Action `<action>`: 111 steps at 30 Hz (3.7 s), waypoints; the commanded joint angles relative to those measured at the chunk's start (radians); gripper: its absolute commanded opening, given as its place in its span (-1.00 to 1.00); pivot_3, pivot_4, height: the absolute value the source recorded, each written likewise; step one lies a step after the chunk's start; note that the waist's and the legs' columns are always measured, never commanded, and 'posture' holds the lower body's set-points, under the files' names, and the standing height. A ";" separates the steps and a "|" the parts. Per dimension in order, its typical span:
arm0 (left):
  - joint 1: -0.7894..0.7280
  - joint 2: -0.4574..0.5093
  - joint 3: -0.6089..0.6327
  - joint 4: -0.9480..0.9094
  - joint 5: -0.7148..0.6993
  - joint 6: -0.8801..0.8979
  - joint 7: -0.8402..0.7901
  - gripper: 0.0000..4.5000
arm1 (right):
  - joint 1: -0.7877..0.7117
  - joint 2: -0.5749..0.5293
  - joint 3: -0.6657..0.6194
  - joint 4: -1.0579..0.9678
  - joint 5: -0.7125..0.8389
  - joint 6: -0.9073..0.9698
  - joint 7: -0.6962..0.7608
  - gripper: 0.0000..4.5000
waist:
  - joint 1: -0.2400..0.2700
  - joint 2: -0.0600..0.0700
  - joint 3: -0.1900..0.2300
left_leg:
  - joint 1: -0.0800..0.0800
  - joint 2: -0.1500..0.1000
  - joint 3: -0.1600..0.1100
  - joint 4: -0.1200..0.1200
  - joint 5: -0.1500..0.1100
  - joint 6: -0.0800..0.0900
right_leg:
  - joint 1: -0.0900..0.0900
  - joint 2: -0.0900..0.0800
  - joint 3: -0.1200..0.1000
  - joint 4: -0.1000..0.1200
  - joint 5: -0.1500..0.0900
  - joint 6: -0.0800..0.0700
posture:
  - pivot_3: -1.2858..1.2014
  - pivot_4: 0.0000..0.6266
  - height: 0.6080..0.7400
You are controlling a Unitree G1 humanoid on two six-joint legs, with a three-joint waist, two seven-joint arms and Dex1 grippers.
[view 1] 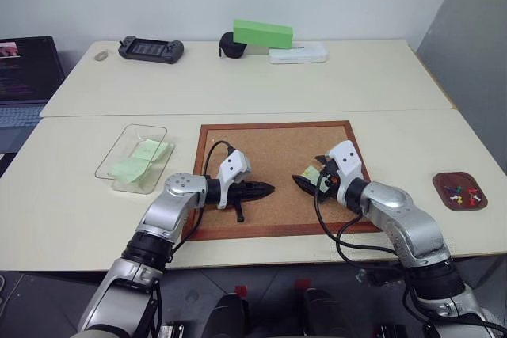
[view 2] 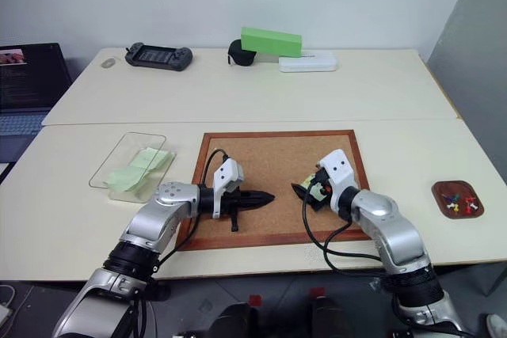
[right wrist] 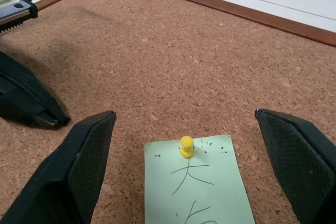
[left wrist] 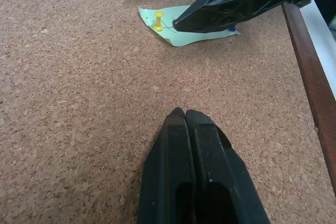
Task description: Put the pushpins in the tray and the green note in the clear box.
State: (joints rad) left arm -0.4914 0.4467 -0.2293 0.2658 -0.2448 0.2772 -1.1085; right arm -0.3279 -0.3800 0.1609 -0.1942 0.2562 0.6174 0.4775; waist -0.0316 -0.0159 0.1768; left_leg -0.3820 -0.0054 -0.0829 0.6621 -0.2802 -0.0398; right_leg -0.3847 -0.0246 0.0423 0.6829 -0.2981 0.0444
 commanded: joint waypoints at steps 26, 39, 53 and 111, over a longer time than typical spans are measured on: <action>-0.027 -0.003 0.001 0.029 0.023 0.013 -0.008 -1.00 | -0.034 0.010 -0.005 0.024 -0.032 -0.037 0.044 -0.98 | 0.000 0.000 0.000 | 0.000 0.000 0.000 0.000 0.000 0.000 | 0.000 0.000 0.000 0.000 0.000 0.000 | 0.03 -0.52 1.00; -0.043 -0.007 0.002 0.019 0.013 0.036 -0.019 -1.00 | -0.034 0.034 -0.033 -0.061 0.028 -0.044 0.084 -0.98 | 0.000 0.000 0.000 | 0.000 0.000 0.000 0.000 0.000 0.000 | 0.000 0.000 0.000 0.000 0.000 0.000 | 0.03 -0.52 1.00; -0.042 -0.010 -0.001 0.011 0.009 0.056 -0.027 -1.00 | 0.020 -0.030 -0.202 -0.237 0.088 0.049 0.015 -0.98 | 0.003 0.000 0.000 | -0.001 0.000 -0.001 0.000 0.000 0.000 | 0.000 -0.001 0.000 0.000 0.000 0.000 | 0.03 -0.52 1.00; -0.041 0.013 -0.006 0.014 0.026 0.050 -0.085 -1.00 | 0.197 -0.205 -0.768 0.146 0.047 0.001 -0.203 0.52 | 0.000 0.006 -0.003 | 0.000 -0.001 0.003 -0.001 0.000 0.000 | 0.001 0.001 0.002 -0.001 0.000 0.000 | 0.03 -0.52 1.00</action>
State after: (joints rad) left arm -0.5328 0.4569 -0.2299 0.2875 -0.2251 0.3247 -1.1885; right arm -0.1358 -0.5624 -0.5999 0.0039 0.2977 0.6505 0.2679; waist -0.0317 -0.0096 0.1733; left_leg -0.3821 -0.0059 -0.0802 0.6613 -0.2802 -0.0396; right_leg -0.3833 -0.0241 0.0443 0.6822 -0.2981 0.0444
